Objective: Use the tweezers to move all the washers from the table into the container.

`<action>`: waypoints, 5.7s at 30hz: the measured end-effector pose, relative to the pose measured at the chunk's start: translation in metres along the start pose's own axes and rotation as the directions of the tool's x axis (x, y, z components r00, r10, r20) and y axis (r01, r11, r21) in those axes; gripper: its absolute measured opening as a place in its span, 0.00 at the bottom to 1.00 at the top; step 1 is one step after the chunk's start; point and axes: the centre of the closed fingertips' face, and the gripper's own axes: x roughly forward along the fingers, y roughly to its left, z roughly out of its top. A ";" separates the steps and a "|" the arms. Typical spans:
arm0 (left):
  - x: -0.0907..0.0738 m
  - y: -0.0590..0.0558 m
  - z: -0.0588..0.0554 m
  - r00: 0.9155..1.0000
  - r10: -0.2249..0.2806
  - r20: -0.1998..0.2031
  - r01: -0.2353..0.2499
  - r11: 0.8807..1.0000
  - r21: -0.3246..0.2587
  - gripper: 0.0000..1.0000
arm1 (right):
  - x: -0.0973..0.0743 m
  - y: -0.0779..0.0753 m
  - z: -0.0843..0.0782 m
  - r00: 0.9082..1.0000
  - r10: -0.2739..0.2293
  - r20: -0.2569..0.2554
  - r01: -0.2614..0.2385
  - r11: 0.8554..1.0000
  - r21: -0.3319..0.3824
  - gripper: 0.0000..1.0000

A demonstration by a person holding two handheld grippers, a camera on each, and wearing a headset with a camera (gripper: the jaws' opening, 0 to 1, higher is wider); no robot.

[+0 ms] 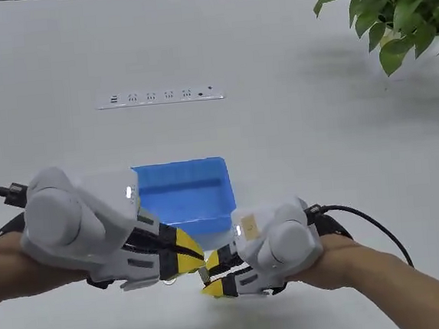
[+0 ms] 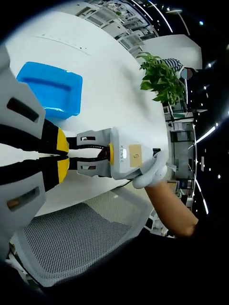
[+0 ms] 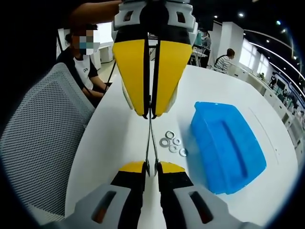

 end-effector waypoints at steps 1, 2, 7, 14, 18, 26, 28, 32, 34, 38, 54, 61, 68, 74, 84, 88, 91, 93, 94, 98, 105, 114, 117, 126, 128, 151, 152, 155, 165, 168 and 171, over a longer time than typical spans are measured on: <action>0.001 0.000 0.000 1.000 -0.001 0.001 0.001 1.000 0.002 0.06 | 0.000 0.000 0.000 1.000 -0.002 0.001 0.002 1.000 0.002 0.12; 0.003 0.000 0.001 1.000 -0.005 0.003 0.005 1.000 0.004 0.06 | 0.000 0.000 0.000 1.000 -0.004 0.002 0.004 1.000 0.004 0.12; 0.007 -0.001 0.003 1.000 -0.010 0.011 0.010 1.000 0.006 0.06 | -0.002 0.000 -0.001 1.000 -0.013 0.004 0.013 1.000 0.012 0.12; 0.007 0.002 0.002 1.000 -0.014 0.000 0.014 1.000 0.004 0.06 | -0.006 -0.003 -0.001 0.999 -0.031 0.009 0.031 0.999 0.022 0.16; 0.006 0.002 0.002 1.000 -0.010 -0.007 0.010 1.000 0.006 0.05 | -0.009 -0.006 0.000 0.999 -0.043 0.013 0.043 0.999 0.032 0.19; 0.005 0.003 0.004 1.000 -0.005 -0.015 0.005 1.000 0.021 0.05 | -0.016 -0.010 -0.001 0.997 -0.068 0.024 0.067 0.995 0.069 0.26; 0.004 0.004 0.005 1.000 -0.004 -0.014 0.004 1.000 0.022 0.05 | -0.017 -0.012 -0.002 0.997 -0.076 0.026 0.074 0.994 0.076 0.27; 0.002 0.007 0.006 1.000 0.004 -0.016 -0.004 1.000 0.030 0.05 | -0.020 -0.015 -0.004 0.995 -0.093 0.025 0.090 0.992 0.091 0.30; 0.002 0.010 0.006 1.000 0.008 -0.013 -0.007 0.999 0.031 0.05 | -0.021 -0.015 -0.005 0.995 -0.098 0.025 0.095 0.991 0.098 0.32; 0.002 0.013 0.007 1.000 0.014 -0.014 -0.014 0.999 0.040 0.05 | -0.022 -0.016 -0.008 0.994 -0.107 0.021 0.105 0.989 0.106 0.33; 0.007 0.023 0.008 1.000 0.014 -0.017 -0.013 0.998 0.061 0.05 | -0.027 -0.015 -0.016 0.993 -0.116 0.011 0.113 0.986 0.122 0.33; 0.011 0.024 0.007 1.000 0.006 -0.020 -0.005 0.998 0.064 0.05 | -0.028 -0.014 -0.017 0.993 -0.117 0.012 0.114 0.985 0.128 0.33; 0.011 0.025 0.007 1.000 -0.007 -0.009 0.007 0.998 0.057 0.06 | -0.026 -0.017 -0.012 0.992 -0.121 0.022 0.117 0.986 0.118 0.33; 0.010 0.024 0.005 1.000 -0.030 -0.006 0.031 0.996 0.081 0.06 | -0.022 -0.022 0.000 0.992 -0.123 0.041 0.119 0.988 0.095 0.31; 0.010 0.025 0.004 0.999 -0.037 -0.006 0.037 0.997 0.063 0.06 | -0.015 -0.027 0.004 0.990 -0.139 0.027 0.137 0.987 0.079 0.21; 0.011 0.028 0.004 0.999 -0.031 -0.008 0.031 0.998 0.058 0.06 | -0.016 -0.029 0.008 0.987 -0.156 0.042 0.151 0.985 0.088 0.18; 0.012 0.029 0.004 0.999 -0.031 -0.011 0.031 0.998 0.054 0.06 | -0.017 -0.033 0.011 0.984 -0.171 0.056 0.164 0.980 0.111 0.15; 0.013 0.029 0.004 1.000 -0.029 -0.012 0.029 0.998 0.053 0.06 | -0.017 -0.033 0.010 0.984 -0.170 0.053 0.163 0.980 0.115 0.14; 0.014 0.030 0.005 1.000 -0.028 -0.013 0.029 0.998 0.052 0.06 | -0.016 -0.033 0.010 0.984 -0.169 0.052 0.162 0.980 0.114 0.13; 0.014 0.029 0.004 0.999 -0.030 -0.013 0.031 0.998 0.047 0.06 | -0.016 -0.032 0.010 0.985 -0.167 0.048 0.161 0.980 0.114 0.11; 0.015 0.029 0.004 1.000 -0.028 -0.012 0.029 0.999 0.038 0.06 | -0.016 -0.032 0.009 0.984 -0.173 0.053 0.164 0.976 0.140 0.09; 0.014 0.028 0.003 1.000 -0.023 -0.018 0.024 0.999 0.044 0.06 | -0.016 -0.032 0.010 0.983 -0.176 0.045 0.169 0.976 0.135 0.08; 0.014 0.027 0.003 1.000 -0.022 -0.021 0.023 0.999 0.047 0.06 | -0.016 -0.032 0.010 0.983 -0.176 0.043 0.169 0.977 0.132 0.08; 0.011 0.027 0.003 1.000 -0.013 -0.020 0.014 0.999 0.045 0.08 | -0.022 -0.034 0.013 0.982 -0.186 0.041 0.180 0.977 0.113 0.08; 0.010 0.027 0.005 1.000 -0.012 -0.012 0.013 0.999 0.038 0.09 | -0.024 -0.035 0.014 0.981 -0.189 0.040 0.184 0.977 0.105 0.08; -0.014 0.029 -0.004 0.996 0.073 0.050 -0.070 0.995 -0.074 0.39 | -0.051 -0.047 0.035 0.973 -0.219 0.069 0.212 0.973 0.093 0.08; -0.015 0.029 -0.004 0.996 0.077 0.053 -0.073 0.994 -0.079 0.42 | -0.052 -0.047 0.036 0.973 -0.220 0.070 0.213 0.973 0.093 0.09; -0.018 0.029 -0.006 0.993 0.098 0.068 -0.090 0.990 -0.113 0.47 | -0.055 -0.050 0.039 0.972 -0.223 0.075 0.216 0.972 0.093 0.09; -0.032 0.032 -0.006 0.980 0.164 0.115 -0.142 0.974 -0.176 0.60 | -0.065 -0.061 0.048 0.969 -0.228 0.092 0.221 0.971 0.087 0.09; -0.036 0.034 -0.008 0.975 0.189 0.119 -0.163 0.967 -0.195 0.64 | -0.066 -0.065 0.051 0.968 -0.229 0.098 0.221 0.972 0.083 0.09; -0.041 0.036 -0.009 0.968 0.215 0.130 -0.184 0.958 -0.219 0.69 | -0.066 -0.070 0.054 0.968 -0.229 0.104 0.222 0.972 0.078 0.09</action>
